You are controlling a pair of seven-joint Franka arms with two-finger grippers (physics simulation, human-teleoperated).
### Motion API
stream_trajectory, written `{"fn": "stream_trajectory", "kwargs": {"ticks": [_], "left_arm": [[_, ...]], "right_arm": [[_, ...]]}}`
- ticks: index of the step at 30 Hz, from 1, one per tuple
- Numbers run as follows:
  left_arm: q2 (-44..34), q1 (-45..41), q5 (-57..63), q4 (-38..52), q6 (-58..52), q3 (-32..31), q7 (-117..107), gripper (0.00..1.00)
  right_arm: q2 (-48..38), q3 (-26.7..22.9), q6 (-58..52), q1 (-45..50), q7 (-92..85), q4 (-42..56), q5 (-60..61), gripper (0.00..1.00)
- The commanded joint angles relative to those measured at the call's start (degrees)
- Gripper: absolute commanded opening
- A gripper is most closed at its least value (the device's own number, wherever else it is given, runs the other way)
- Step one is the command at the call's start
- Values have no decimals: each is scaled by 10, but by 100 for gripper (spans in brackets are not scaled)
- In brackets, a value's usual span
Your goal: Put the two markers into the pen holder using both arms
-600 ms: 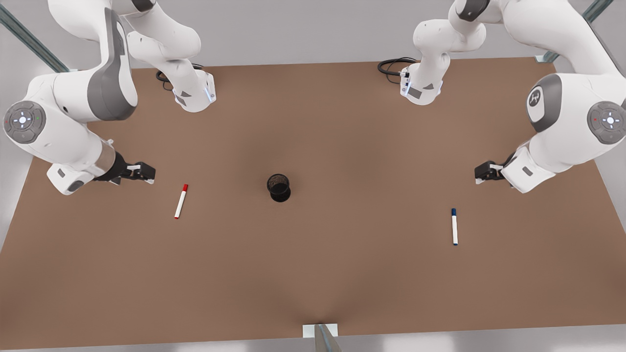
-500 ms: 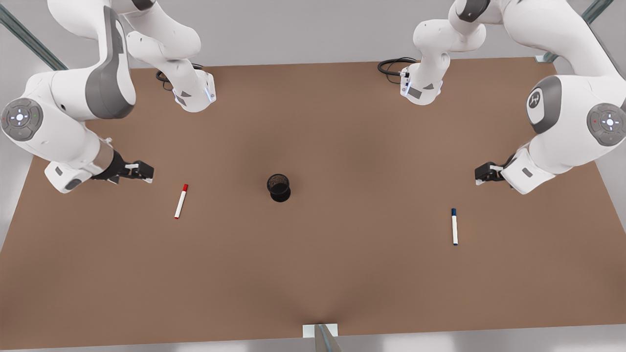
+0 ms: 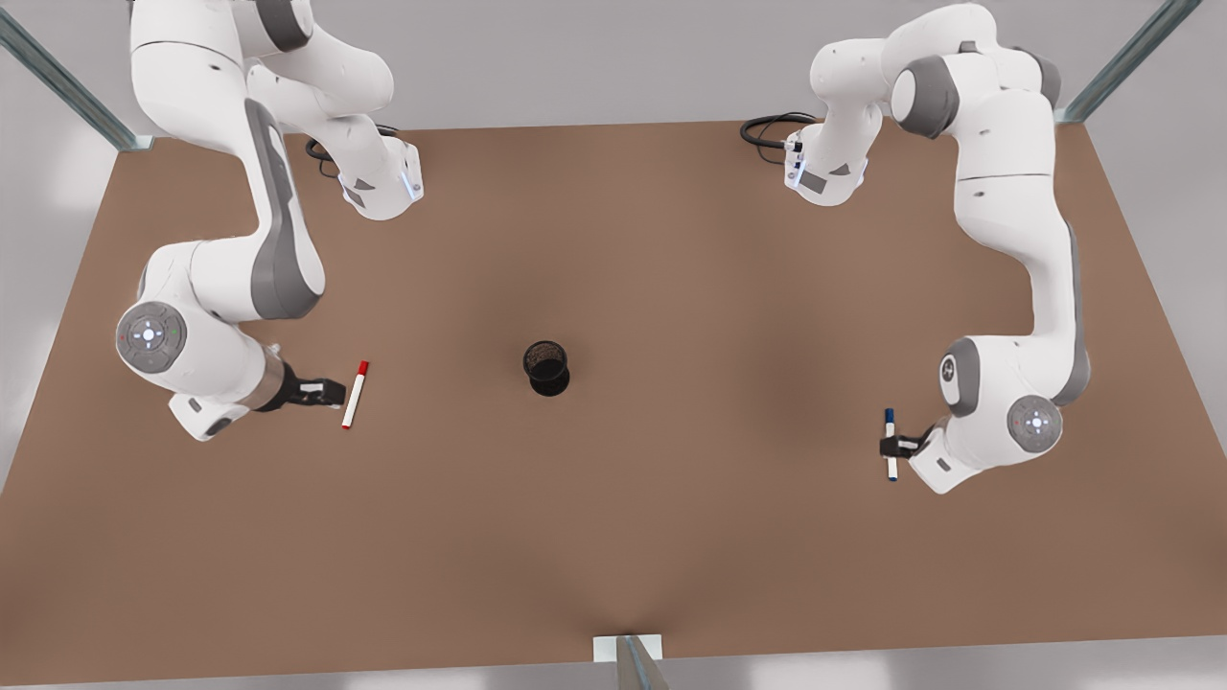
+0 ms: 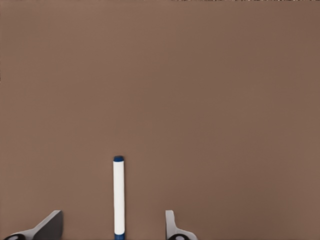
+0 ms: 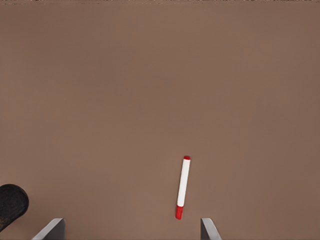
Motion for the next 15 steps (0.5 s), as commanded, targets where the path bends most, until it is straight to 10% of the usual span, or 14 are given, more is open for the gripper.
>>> {"fn": "stream_trajectory", "kwargs": {"ticks": [1,15], "left_arm": [[8,0,9,0,66,1,28,100],[87,2,2,2,86,5,22,99]], "right_arm": [[11,0,46,2,55,3,3,100],[42,-44,170,0,120,-116,70,100]]}}
